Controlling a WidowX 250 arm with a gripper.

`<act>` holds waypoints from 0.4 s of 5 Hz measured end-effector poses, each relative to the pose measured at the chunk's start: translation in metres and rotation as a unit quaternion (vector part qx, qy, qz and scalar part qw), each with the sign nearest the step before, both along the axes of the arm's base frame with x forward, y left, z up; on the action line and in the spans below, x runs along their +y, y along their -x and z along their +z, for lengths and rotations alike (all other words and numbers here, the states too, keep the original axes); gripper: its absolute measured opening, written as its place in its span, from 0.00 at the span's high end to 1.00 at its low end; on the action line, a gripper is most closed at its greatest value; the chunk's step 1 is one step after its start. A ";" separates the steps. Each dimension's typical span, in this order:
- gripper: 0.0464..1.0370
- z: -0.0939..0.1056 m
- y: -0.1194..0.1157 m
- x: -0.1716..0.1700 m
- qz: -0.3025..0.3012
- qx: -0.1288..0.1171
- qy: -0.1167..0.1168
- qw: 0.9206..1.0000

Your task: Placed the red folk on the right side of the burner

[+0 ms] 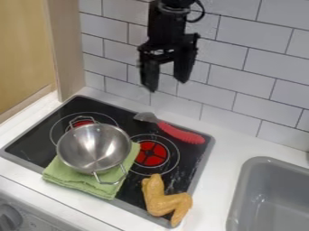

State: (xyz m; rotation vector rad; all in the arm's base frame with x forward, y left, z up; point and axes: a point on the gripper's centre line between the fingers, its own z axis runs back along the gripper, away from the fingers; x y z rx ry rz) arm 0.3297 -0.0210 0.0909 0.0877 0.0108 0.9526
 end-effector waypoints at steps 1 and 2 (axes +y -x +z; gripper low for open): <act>0.04 0.000 0.021 0.020 -0.126 0.035 -0.006 0.991; 0.04 0.004 0.032 0.025 -0.229 0.025 0.011 0.973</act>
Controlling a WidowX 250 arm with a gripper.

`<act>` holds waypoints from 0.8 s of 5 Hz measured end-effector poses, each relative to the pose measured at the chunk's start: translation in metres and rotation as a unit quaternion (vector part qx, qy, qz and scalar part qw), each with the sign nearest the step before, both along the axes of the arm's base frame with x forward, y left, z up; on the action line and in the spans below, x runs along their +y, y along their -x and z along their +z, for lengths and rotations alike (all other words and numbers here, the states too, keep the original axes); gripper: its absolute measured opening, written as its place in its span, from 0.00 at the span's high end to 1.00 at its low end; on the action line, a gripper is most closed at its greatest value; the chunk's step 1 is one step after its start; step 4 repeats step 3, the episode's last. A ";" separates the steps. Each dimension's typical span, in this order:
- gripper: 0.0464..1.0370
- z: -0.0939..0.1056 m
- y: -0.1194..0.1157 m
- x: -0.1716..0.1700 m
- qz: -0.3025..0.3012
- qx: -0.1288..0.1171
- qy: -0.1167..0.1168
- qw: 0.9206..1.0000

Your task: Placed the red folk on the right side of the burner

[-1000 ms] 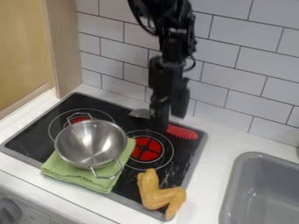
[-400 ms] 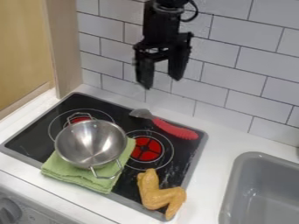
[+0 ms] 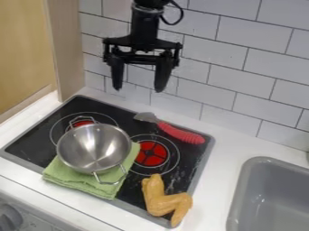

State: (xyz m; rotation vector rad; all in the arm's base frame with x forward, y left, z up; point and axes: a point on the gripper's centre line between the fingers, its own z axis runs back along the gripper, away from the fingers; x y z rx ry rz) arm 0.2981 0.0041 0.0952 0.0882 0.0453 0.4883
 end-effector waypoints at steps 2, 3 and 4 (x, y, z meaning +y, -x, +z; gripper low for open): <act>0.04 0.016 0.029 -0.037 -0.118 -0.007 0.001 0.993; 0.04 0.023 0.042 -0.075 -0.172 -0.008 0.011 0.985; 0.04 0.023 0.042 -0.075 -0.172 -0.008 0.011 0.985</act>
